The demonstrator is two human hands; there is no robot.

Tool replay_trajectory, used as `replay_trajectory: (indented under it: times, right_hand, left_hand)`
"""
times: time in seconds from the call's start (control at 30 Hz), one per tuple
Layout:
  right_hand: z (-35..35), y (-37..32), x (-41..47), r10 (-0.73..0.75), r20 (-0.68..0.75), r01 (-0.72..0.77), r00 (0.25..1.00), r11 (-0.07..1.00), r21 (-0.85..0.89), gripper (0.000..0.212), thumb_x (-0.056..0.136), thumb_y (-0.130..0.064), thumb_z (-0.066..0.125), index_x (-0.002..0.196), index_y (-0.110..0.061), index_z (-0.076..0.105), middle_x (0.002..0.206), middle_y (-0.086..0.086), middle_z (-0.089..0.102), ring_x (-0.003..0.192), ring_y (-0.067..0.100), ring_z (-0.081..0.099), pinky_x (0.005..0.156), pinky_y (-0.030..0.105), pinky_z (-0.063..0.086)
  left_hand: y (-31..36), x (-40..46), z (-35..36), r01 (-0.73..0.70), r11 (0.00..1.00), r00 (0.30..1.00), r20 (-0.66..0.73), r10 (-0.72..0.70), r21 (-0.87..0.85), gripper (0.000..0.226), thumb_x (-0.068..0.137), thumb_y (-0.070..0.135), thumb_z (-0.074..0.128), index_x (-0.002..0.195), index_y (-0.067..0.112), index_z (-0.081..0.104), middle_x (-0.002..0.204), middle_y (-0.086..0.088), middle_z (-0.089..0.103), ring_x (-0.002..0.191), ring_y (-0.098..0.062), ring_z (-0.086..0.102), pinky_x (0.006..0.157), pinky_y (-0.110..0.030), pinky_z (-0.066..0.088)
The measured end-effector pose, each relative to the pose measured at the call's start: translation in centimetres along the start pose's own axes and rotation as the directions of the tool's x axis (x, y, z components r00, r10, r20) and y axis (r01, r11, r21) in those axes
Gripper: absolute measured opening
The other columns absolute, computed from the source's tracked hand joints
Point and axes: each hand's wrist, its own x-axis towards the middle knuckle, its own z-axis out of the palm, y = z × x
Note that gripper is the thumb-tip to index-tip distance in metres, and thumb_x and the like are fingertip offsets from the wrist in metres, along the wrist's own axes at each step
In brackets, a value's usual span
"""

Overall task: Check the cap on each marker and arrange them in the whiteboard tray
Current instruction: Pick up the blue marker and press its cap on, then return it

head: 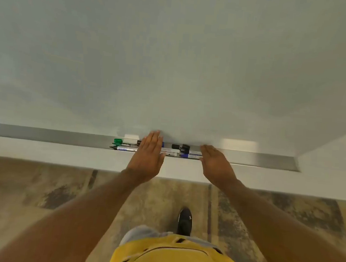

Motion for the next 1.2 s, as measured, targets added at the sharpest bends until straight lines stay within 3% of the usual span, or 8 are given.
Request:
replay_trajectory:
  times: [0.1, 0.17, 0.2, 0.27, 0.33, 0.67, 0.87, 1.2]
  right_hand:
    - [0.5, 0.8, 0.9, 0.021, 0.054, -0.022, 0.998, 1.000, 0.004, 0.033, 0.080, 0.004, 0.061, 0.113, 0.000, 0.062, 0.104, 0.021, 0.068, 0.093, 0.038, 0.062, 0.085, 0.044, 0.052]
    - [0.5, 0.9, 1.3, 0.010, 0.109, -0.009, 0.994, 1.000, -0.015, 0.028, 0.077, 0.006, 0.060, 0.104, -0.002, 0.066, 0.095, 0.018, 0.068, 0.087, 0.035, 0.060, 0.078, 0.041, 0.053]
    - [0.7, 1.0, 1.4, 0.010, 0.127, -0.007, 0.992, 1.000, -0.023, 0.028, 0.075, 0.007, 0.060, 0.100, -0.002, 0.067, 0.092, 0.017, 0.067, 0.085, 0.034, 0.059, 0.075, 0.040, 0.053]
    - [0.9, 1.3, 1.7, 0.008, 0.133, -0.003, 0.991, 0.999, -0.039, 0.026, 0.072, 0.009, 0.061, 0.094, -0.002, 0.068, 0.088, 0.016, 0.065, 0.080, 0.033, 0.058, 0.070, 0.040, 0.054]
    - [1.3, 1.4, 2.1, 0.002, 0.124, 0.005, 0.992, 0.998, -0.058, 0.023, 0.070, 0.009, 0.062, 0.088, -0.003, 0.068, 0.083, 0.014, 0.062, 0.074, 0.032, 0.055, 0.063, 0.038, 0.051]
    - [1.9, 0.9, 2.5, 0.003, 0.135, 0.012, 0.991, 0.994, -0.108, 0.007, 0.082, -0.011, 0.066, 0.087, -0.008, 0.068, 0.086, 0.010, 0.060, 0.078, 0.029, 0.054, 0.063, 0.037, 0.046]
    - [2.3, 0.6, 2.1, 0.088, 0.198, -0.060, 0.976, 0.988, -0.141, 0.023, 0.083, -0.018, 0.069, 0.103, -0.009, 0.065, 0.103, 0.010, 0.060, 0.099, 0.030, 0.054, 0.079, 0.042, 0.048]
    - [2.2, 0.8, 2.5, 0.133, 0.113, -0.133, 0.985, 0.991, -0.012, 0.021, 0.075, -0.010, 0.075, 0.092, -0.014, 0.064, 0.090, 0.006, 0.063, 0.081, 0.025, 0.055, 0.069, 0.035, 0.045]
  left_hand:
    - [0.0, 0.6, 0.4, 0.008, 0.999, 1.000, -0.001, -0.008, 0.036, 0.051, 0.100, 0.019, 0.038, 0.146, 0.000, 0.030, 0.154, -0.020, 0.030, 0.144, -0.033, 0.025, 0.119, -0.042, 0.013]
    - [0.1, 0.8, 0.6, 0.021, 0.998, 1.000, 0.001, -0.021, 0.058, 0.045, 0.092, 0.008, 0.048, 0.136, 0.001, 0.046, 0.134, -0.021, 0.057, 0.123, -0.036, 0.053, 0.109, -0.045, 0.038]
    - [0.1, 1.0, 0.3, 0.054, 0.997, 0.998, 0.010, -0.054, 0.053, 0.042, 0.089, 0.005, 0.049, 0.131, 0.005, 0.051, 0.118, -0.018, 0.066, 0.105, -0.035, 0.064, 0.095, -0.044, 0.051]
    - [0.0, 1.6, -0.5, 0.127, 0.991, 0.991, 0.024, -0.128, 0.044, 0.032, 0.089, 0.006, 0.047, 0.119, 0.012, 0.057, 0.091, -0.012, 0.072, 0.074, -0.033, 0.067, 0.065, -0.038, 0.056]
    - [-0.3, 2.2, -0.7, 0.182, 0.981, 0.980, 0.067, -0.187, 0.075, 0.023, 0.089, 0.006, 0.044, 0.107, 0.011, 0.058, 0.082, -0.012, 0.069, 0.067, -0.034, 0.065, 0.057, -0.035, 0.050]
    - [-3.0, 5.1, 0.5, 0.229, 0.972, 0.957, 0.171, -0.234, 0.048, 0.018, 0.090, 0.014, 0.047, 0.103, 0.013, 0.059, 0.090, -0.014, 0.070, 0.078, -0.038, 0.066, 0.064, -0.036, 0.049]
    - [-3.2, 6.0, 0.8, 0.129, 0.985, 0.967, 0.207, -0.151, 0.115, 0.019, 0.095, 0.017, 0.047, 0.105, 0.015, 0.063, 0.097, -0.012, 0.069, 0.085, -0.036, 0.066, 0.072, -0.037, 0.052]
    - [-3.6, 7.1, 0.2, -0.090, 0.957, 0.962, 0.274, 0.012, 0.276, 0.019, 0.095, 0.020, 0.052, 0.106, 0.018, 0.067, 0.097, -0.007, 0.071, 0.087, -0.029, 0.067, 0.073, -0.036, 0.054]
